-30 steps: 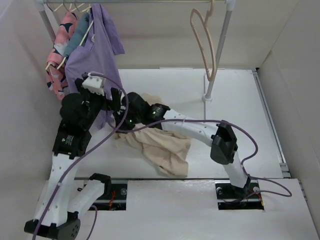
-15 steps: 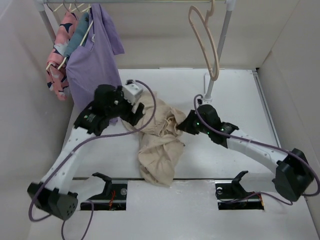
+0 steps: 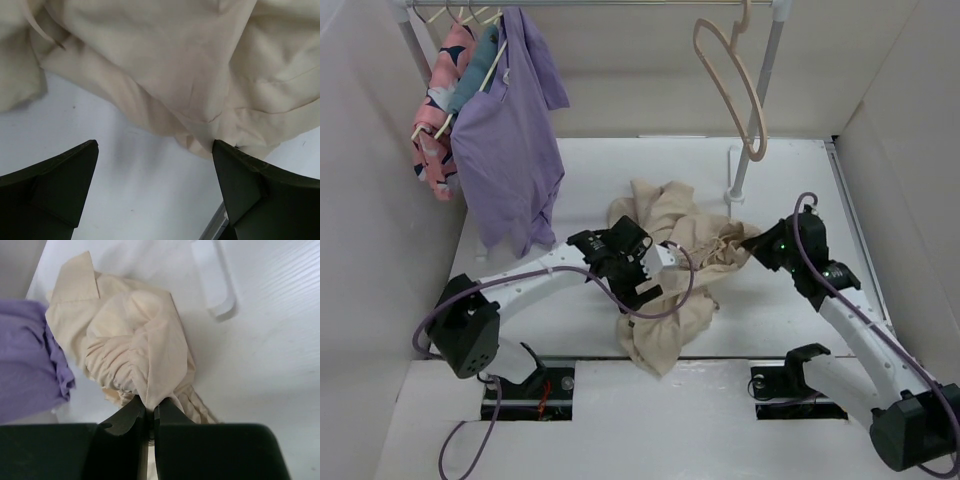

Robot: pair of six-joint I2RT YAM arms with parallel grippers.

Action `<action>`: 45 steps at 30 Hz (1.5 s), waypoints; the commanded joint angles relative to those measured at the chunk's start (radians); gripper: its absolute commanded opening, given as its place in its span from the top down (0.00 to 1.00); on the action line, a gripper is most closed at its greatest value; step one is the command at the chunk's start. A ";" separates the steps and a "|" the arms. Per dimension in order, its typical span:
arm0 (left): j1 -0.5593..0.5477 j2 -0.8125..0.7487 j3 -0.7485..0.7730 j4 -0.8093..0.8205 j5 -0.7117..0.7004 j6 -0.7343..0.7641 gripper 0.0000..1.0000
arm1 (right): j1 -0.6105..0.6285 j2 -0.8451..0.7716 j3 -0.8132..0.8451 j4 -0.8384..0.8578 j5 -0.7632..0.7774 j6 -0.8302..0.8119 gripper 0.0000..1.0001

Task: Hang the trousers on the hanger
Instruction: Flatten out the trousers at the center of the board.

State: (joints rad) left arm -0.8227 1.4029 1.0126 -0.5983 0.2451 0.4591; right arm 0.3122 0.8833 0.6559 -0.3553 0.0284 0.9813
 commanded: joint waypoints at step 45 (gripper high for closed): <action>0.139 -0.165 0.344 -0.467 0.080 0.391 0.75 | -0.375 0.066 0.180 -0.108 -0.279 -0.343 1.00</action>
State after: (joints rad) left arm -0.6506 1.2335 1.4586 -0.8005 0.2142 0.8001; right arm -0.0036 0.9680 0.8551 -0.3904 -0.3851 0.6907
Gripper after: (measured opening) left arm 0.204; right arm 0.071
